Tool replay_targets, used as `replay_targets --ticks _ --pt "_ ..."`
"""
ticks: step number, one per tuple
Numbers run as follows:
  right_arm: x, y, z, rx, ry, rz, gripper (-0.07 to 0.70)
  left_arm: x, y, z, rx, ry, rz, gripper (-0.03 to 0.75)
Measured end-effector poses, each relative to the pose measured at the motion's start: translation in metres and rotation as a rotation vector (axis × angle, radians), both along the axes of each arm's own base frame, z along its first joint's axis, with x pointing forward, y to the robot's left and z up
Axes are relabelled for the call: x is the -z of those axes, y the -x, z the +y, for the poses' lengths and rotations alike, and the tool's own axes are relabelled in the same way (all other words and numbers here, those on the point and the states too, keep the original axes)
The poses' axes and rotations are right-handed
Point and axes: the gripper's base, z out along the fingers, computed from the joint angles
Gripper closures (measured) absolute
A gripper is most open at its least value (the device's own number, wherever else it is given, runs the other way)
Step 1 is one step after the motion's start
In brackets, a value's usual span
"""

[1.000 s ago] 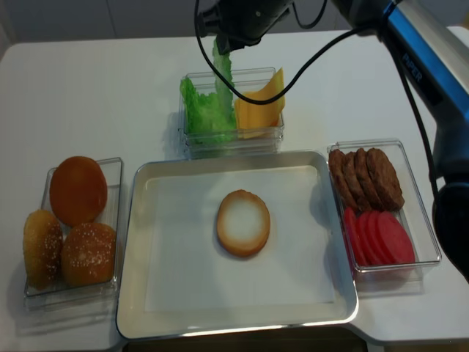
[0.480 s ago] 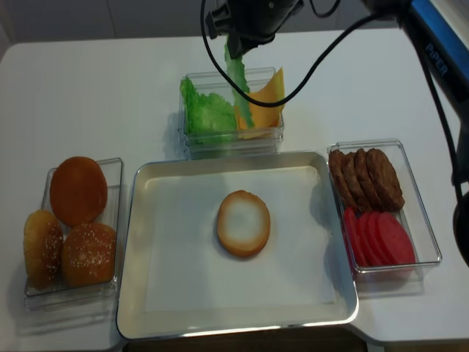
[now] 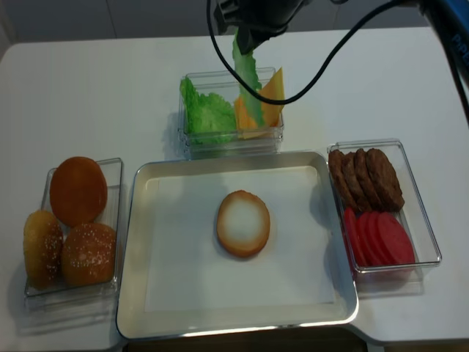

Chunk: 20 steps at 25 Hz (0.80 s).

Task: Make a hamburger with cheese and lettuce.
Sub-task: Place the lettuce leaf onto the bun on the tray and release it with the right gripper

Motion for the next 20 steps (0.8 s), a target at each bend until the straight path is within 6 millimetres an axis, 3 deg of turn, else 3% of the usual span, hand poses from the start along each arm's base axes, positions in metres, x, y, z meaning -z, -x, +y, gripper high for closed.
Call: replay_targets --ticks 6,20 --pt "-0.02 0.016 -0.008 0.0 -0.015 -0.032 0.588 0.0 0.0 0.0 0.0 0.0 0.0 0.427" --pt "-0.011 0.059 -0.036 0.013 0.072 0.038 0.589 0.0 0.0 0.0 0.0 0.0 0.0 0.427"
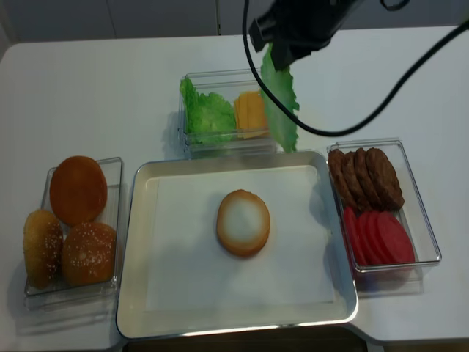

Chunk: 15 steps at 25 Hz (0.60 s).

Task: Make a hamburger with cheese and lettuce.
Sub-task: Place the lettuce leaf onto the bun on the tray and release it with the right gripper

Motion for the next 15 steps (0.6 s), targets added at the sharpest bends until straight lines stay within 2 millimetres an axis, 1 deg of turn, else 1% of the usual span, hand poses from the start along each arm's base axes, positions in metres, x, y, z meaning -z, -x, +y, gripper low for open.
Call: replay_targets --ticks 8,12,15 --pt "0.035 0.015 -0.005 -0.005 0.035 0.135 0.589 0.0 0.0 0.0 0.0 0.0 0.0 0.427" --pt "0.048 0.017 -0.003 -0.004 0.021 0.174 0.589 0.0 0.0 0.0 0.0 0.0 0.0 0.427" --pt "0.054 0.015 -0.002 0.004 0.008 0.164 0.589 0.0 0.0 0.0 0.0 0.0 0.0 0.427"
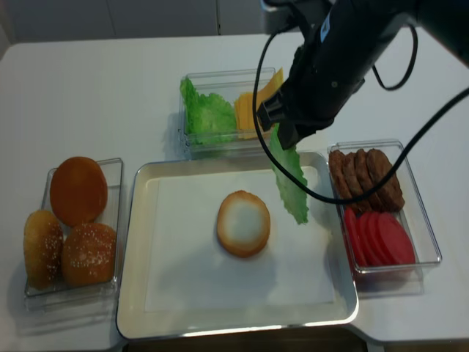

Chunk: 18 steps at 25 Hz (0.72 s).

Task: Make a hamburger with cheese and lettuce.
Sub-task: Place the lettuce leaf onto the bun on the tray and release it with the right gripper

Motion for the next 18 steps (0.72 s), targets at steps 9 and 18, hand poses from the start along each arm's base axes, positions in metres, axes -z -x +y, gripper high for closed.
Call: replay_targets --ticks 9,18 --pt "0.019 -0.018 0.012 0.025 -0.055 -0.007 0.589 0.0 0.0 0.0 0.0 0.0 0.0 0.427" --pt "0.038 -0.03 0.017 0.037 -0.033 -0.001 0.589 0.0 0.0 0.0 0.0 0.0 0.0 0.427"
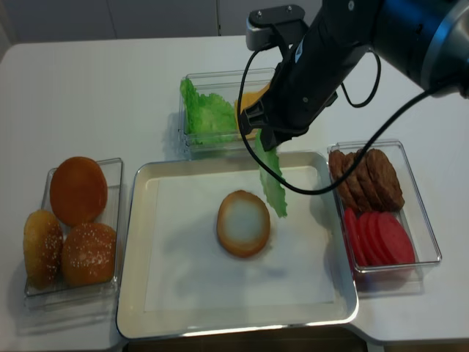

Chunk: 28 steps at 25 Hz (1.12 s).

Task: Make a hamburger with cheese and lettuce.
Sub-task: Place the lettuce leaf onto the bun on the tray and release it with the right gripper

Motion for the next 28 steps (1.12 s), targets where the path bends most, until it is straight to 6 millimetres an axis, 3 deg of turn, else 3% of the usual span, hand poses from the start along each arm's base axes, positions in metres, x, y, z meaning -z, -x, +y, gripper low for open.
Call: replay_targets --ticks 13,28 --pt "0.0109 -0.0044 0.0023 0.001 0.012 0.024 0.589 0.0 0.0 0.0 0.0 0.0 0.0 0.427" --pt "0.0098 -0.0018 0.0062 0.005 -0.037 0.058 0.589 0.0 0.0 0.0 0.0 0.0 0.0 0.427"
